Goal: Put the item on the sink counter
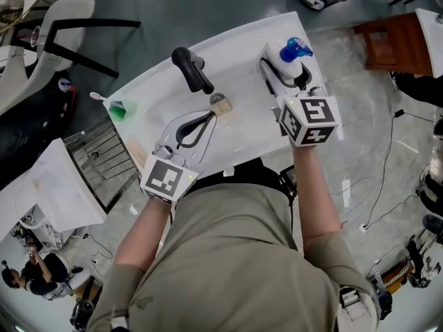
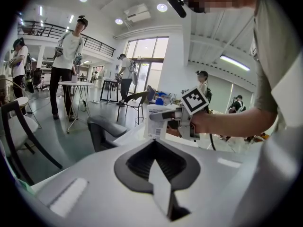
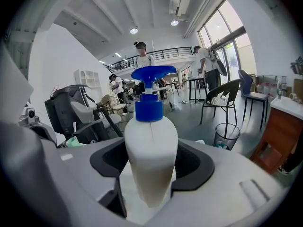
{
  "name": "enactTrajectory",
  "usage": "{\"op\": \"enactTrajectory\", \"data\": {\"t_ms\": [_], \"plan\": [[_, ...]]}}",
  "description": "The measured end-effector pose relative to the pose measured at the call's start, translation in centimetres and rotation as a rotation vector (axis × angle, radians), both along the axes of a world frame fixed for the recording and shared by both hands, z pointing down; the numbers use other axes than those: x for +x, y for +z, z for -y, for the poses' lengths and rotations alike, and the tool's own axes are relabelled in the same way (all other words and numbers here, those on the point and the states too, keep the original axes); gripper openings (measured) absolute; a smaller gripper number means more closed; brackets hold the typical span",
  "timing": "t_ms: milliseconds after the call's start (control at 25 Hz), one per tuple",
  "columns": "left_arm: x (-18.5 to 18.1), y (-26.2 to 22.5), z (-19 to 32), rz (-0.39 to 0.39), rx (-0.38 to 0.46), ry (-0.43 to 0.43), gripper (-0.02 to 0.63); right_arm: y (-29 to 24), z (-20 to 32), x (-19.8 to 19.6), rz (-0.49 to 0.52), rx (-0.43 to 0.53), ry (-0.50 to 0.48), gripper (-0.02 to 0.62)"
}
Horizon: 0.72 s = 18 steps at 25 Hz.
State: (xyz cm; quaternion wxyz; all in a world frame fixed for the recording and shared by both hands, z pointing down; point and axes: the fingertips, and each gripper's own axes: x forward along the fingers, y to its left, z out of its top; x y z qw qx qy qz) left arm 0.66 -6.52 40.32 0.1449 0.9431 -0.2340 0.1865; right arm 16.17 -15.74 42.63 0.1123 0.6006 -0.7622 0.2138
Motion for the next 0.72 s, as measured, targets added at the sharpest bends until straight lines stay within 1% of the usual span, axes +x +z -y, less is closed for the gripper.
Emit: {"op": "enactTrajectory", "data": {"t_ms": [240, 400, 560, 720], "plan": [[0.5, 1.0, -0.1, 0.014, -0.02, 0.0, 0.005, 0.8, 1.3, 1.6, -0.013, 0.001, 0.008, 0.279], [0.8, 1.5, 0.2, 0.004, -0.048, -0.022, 0.005, 1.4, 2.2, 2.5, -0.021, -0.005, 0.012, 0.279], [0.6, 2.4, 0.5, 0.028, -0.045, -0.016, 0.005, 2.1, 3.1, 3.2, -0.025, -0.009, 0.018, 0.279], [0.7, 2.6, 0.6, 0.023, -0.058, -0.025, 0.005, 2.6, 3.6, 3.9, -0.03, -0.008, 0.025, 0.279]]}}
